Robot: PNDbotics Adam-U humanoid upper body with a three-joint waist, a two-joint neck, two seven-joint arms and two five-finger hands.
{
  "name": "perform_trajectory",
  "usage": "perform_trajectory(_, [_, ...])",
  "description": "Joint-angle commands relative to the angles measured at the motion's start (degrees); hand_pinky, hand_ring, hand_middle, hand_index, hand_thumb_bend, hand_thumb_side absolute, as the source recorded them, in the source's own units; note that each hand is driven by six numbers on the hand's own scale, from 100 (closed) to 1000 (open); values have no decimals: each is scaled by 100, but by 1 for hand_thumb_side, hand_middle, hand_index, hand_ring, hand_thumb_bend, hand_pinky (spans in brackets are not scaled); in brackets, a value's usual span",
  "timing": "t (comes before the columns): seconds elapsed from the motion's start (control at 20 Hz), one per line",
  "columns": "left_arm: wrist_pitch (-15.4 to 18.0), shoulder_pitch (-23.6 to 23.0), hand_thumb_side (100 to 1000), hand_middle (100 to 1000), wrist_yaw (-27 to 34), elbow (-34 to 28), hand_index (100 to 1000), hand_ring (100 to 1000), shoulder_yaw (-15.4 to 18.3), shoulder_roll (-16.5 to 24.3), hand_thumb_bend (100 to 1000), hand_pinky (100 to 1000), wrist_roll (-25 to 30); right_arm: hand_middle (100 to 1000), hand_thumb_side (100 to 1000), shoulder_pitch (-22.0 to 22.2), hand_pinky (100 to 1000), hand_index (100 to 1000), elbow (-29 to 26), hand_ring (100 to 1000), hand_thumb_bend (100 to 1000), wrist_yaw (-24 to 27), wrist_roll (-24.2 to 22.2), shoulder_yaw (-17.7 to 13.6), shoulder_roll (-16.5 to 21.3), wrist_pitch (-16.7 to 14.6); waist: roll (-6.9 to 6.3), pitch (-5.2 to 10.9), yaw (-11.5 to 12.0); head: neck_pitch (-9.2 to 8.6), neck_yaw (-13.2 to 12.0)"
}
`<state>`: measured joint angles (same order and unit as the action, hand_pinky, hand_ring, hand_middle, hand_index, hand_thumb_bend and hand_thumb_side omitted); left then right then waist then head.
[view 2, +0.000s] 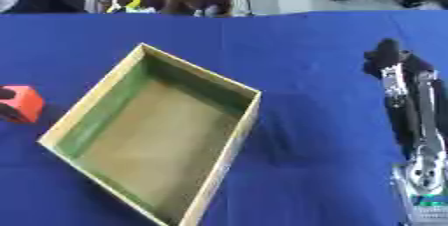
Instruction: Pick up objects on the table and place them in the box.
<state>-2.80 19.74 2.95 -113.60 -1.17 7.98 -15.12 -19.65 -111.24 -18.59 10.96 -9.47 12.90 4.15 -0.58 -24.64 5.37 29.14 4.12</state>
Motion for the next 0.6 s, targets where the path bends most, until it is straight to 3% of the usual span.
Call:
perform_trajectory(0.05, [-5, 51, 1000, 475, 11, -100, 749, 540, 7, -5, 100, 404, 2, 546, 1000, -39, 723, 661, -102, 641, 512, 0, -17, 13, 124, -15, 2, 96, 6, -48, -9])
perform_trajectory(0.6, [7, 49, 982, 472, -20, -100, 748, 539, 34, 13, 100, 400, -18, 546, 1000, -31, 723, 660, -100, 642, 512, 2, -18, 9, 122, -17, 3, 85, 6, -54, -15])
